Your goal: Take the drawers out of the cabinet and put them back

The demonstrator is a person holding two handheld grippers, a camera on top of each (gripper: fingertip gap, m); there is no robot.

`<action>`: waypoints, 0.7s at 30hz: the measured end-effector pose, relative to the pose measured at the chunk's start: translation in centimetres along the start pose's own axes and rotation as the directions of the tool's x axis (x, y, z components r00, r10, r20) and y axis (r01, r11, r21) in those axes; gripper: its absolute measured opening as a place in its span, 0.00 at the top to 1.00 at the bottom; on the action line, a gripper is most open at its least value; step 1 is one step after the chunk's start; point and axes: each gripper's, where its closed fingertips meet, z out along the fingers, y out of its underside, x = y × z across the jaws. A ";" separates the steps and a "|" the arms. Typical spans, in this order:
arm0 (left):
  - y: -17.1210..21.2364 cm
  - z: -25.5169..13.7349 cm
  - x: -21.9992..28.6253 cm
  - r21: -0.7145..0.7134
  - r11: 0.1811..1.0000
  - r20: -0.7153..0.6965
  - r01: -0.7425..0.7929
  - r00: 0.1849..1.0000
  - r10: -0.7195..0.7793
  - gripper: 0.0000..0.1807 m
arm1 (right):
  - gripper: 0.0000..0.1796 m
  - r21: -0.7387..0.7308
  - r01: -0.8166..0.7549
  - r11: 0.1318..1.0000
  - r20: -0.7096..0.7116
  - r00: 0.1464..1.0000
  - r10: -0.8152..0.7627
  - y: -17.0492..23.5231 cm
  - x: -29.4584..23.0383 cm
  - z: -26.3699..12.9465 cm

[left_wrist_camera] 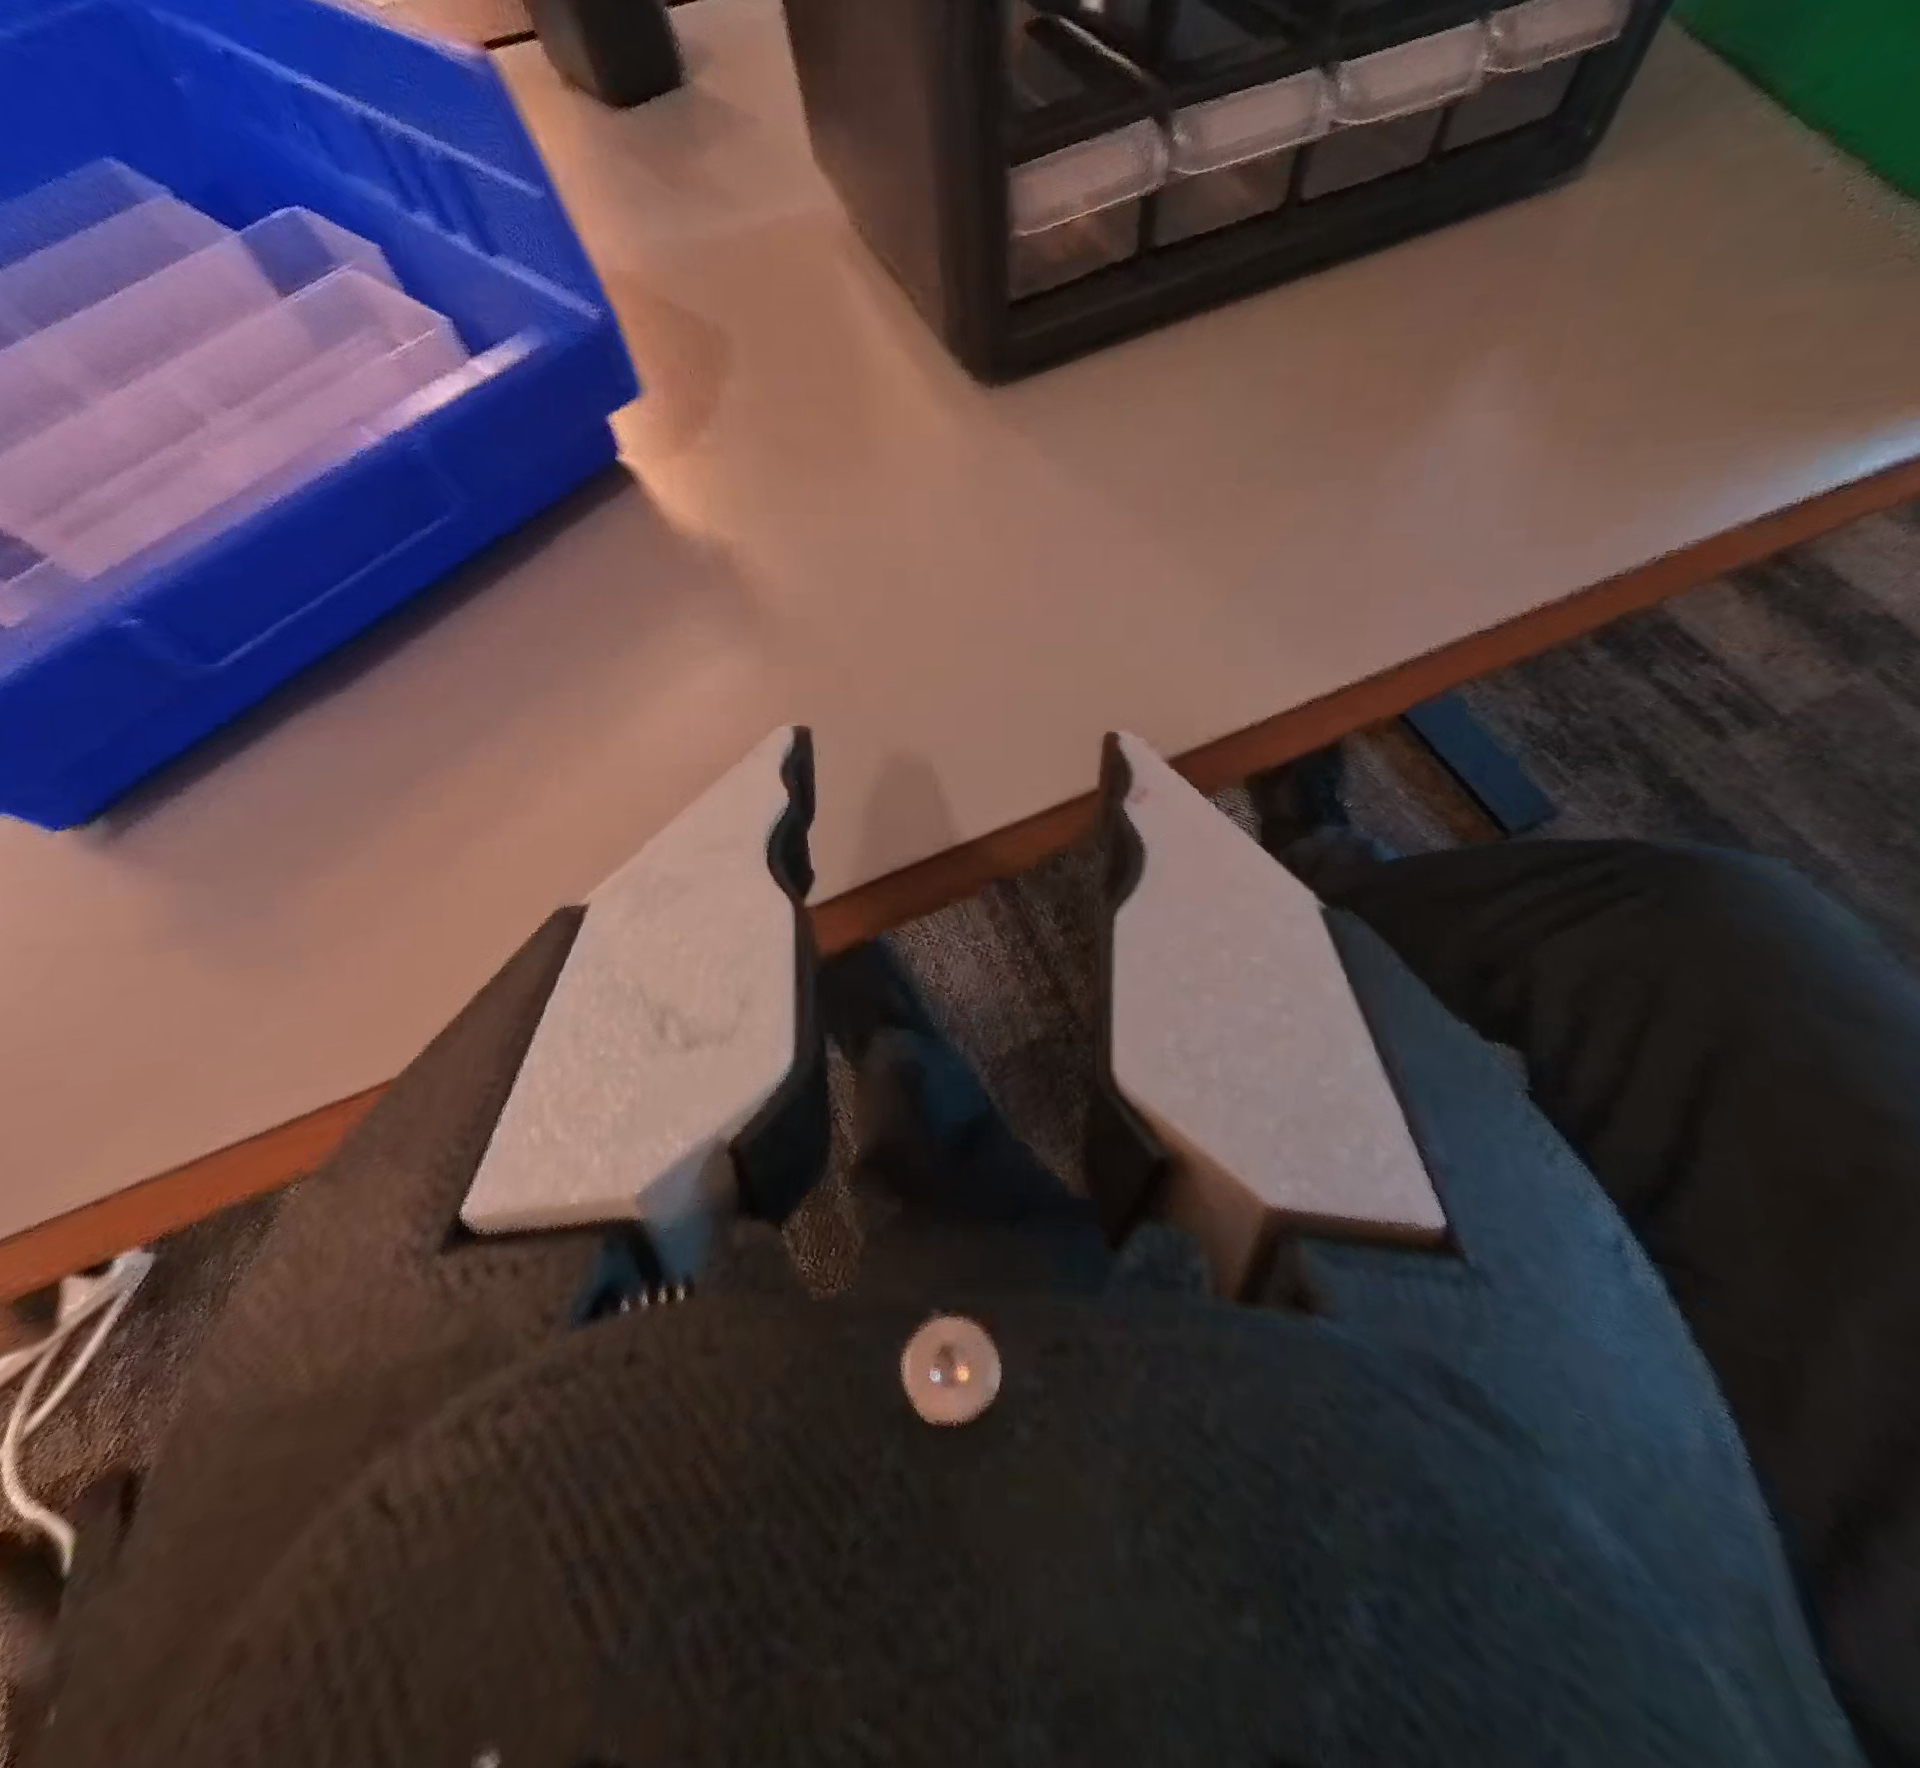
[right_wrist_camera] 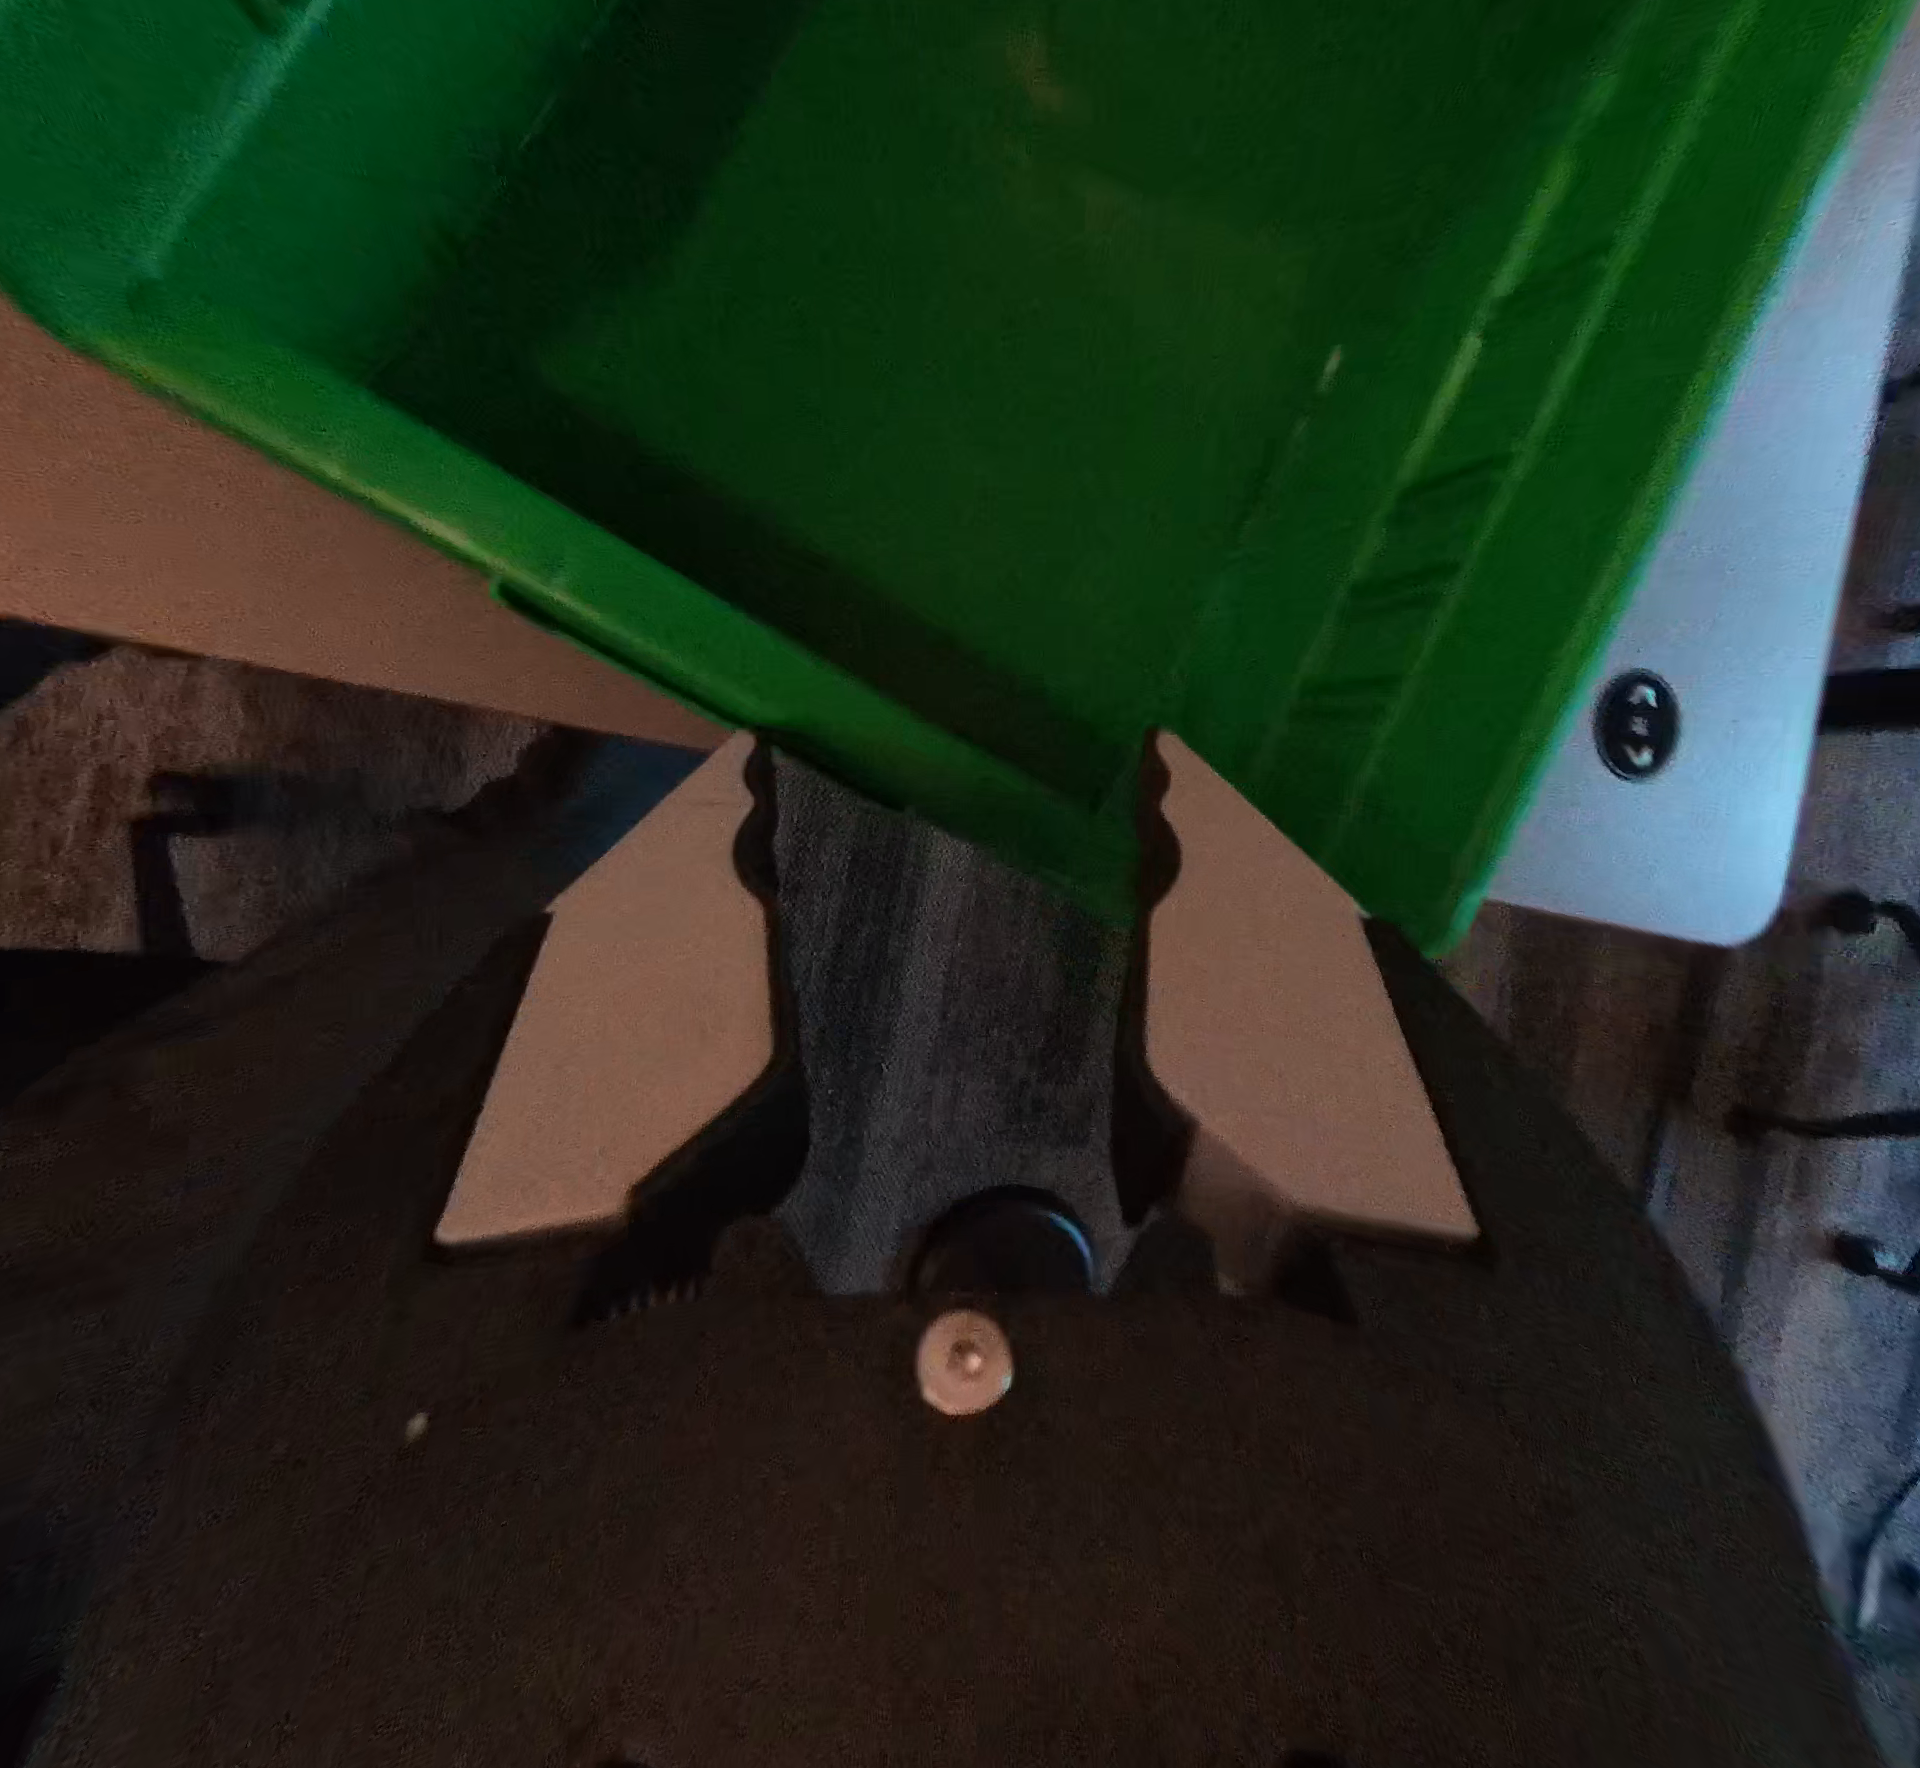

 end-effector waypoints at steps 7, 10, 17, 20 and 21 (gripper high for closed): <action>-6.1 0.9 -4.1 0.168 0.974 0.097 -0.153 0.986 0.138 0.69 | 0.64 0.331 -0.087 0.940 0.468 0.880 -0.083 -7.1 -8.9 -2.7; -9.0 4.7 -5.9 0.134 0.965 0.160 -0.226 0.966 0.204 0.66 | 0.60 0.300 -0.089 0.950 0.470 0.880 -0.066 -7.7 -10.4 -0.2; -9.0 14.8 -10.5 -0.060 0.953 0.308 -0.297 0.903 0.301 0.68 | 0.69 0.305 -0.071 0.950 0.432 0.899 -0.072 -10.5 -10.2 2.5; -9.2 14.8 -12.1 -0.051 0.935 0.400 -0.352 0.851 0.342 0.87 | 0.81 0.249 0.056 0.967 0.424 0.891 -0.161 -10.3 -10.1 2.5; -9.1 14.5 -12.0 -0.053 0.939 0.390 -0.340 0.859 0.333 0.87 | 0.82 0.226 0.118 0.967 0.400 0.894 -0.202 -10.0 -9.8 2.5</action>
